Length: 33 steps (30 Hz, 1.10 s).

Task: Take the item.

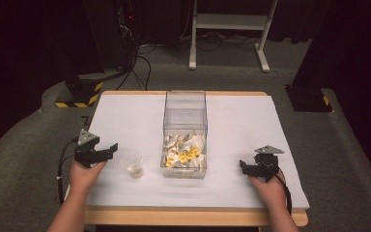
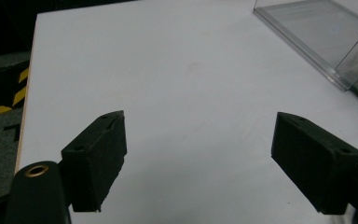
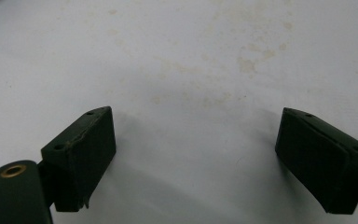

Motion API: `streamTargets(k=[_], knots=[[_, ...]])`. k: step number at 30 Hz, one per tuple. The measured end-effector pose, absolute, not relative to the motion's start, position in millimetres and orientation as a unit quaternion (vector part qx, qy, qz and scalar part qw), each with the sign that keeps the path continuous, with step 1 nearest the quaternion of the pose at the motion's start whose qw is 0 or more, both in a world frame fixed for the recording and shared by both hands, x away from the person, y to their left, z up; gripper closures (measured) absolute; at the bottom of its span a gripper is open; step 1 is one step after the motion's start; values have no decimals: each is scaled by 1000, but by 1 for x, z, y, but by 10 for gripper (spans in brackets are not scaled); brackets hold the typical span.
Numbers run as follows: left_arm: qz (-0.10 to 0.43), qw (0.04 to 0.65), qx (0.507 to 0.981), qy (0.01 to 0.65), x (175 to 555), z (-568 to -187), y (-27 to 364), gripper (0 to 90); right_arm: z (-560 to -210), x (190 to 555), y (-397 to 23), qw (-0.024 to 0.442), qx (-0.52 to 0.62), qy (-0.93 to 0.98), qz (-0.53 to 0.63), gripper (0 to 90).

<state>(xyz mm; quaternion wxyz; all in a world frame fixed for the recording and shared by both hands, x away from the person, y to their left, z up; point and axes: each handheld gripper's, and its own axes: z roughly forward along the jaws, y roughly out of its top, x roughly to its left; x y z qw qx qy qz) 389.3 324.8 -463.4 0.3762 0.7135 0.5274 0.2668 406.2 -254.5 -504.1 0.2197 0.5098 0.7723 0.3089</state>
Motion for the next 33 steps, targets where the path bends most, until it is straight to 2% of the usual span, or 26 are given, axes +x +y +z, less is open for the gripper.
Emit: streamTargets(k=[17, 22, 33], knots=[[256, 287, 745, 545, 389, -504, 325, 142, -504, 406, -255, 220, 510, 772, 309, 119], [241, 300, 732, 562, 387, -507, 330, 136, -504, 406, -255, 218, 510, 772, 310, 117], [245, 307, 726, 564, 385, -509, 330, 139, -504, 406, -254, 221, 511, 771, 309, 108]])
